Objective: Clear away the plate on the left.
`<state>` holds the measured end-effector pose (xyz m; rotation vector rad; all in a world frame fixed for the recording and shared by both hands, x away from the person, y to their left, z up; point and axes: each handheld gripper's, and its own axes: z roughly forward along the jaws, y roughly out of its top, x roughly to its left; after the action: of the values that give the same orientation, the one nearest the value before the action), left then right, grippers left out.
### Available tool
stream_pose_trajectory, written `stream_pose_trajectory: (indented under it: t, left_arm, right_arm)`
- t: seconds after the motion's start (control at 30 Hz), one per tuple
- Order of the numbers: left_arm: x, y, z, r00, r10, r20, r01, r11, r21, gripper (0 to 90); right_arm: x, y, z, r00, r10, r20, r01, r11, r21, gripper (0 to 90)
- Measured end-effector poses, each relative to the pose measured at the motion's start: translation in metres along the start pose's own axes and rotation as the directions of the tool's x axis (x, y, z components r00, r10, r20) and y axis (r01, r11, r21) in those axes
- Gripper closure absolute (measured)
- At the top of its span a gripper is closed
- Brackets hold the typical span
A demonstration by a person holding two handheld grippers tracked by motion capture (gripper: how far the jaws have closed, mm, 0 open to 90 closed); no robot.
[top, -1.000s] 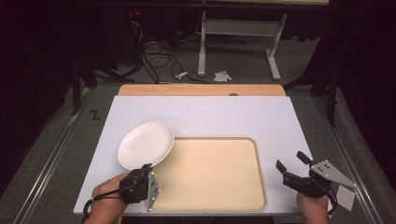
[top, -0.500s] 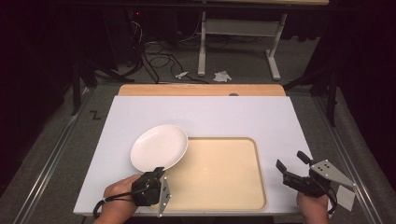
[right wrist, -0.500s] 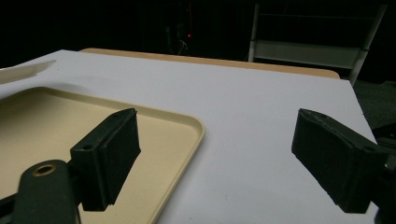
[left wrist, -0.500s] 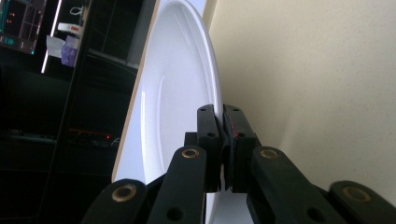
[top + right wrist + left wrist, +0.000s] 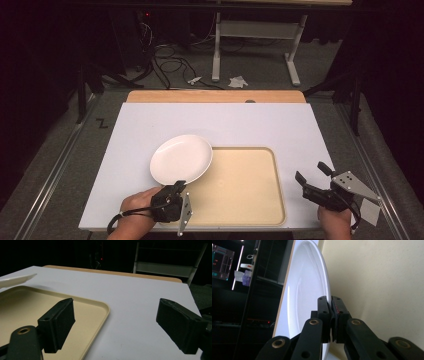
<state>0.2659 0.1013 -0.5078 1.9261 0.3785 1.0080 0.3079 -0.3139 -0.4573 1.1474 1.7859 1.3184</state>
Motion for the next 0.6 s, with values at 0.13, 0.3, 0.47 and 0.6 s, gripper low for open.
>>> stream_pose_trajectory:
  t: [0.13,0.3,0.47,0.6]
  left_arm:
    - [-0.004,0.003,0.004,0.9999,-0.001,0.017,0.001,0.9999,-0.017,87.0]
    - [-0.008,0.007,0.010,0.9992,0.011,0.037,-0.011,0.9998,-0.015,87.0]
    - [-0.011,0.009,0.011,0.9985,0.022,0.051,-0.021,0.9996,-0.018,86.8]
    - [-0.012,0.011,0.011,0.9983,0.028,0.050,-0.027,0.9992,-0.029,87.0]
  right_arm:
    - [-0.001,-0.001,0.000,1.0000,0.007,0.000,-0.007,1.000,0.003,16.2]
    - [0.000,0.000,0.000,1.0000,0.000,0.000,0.000,1.000,0.000,16.2]
    - [0.000,-0.001,0.001,1.0000,-0.002,0.003,0.002,1.000,0.009,16.2]
    - [0.000,-0.001,0.000,1.0000,-0.003,0.004,0.003,1.000,0.006,16.2]
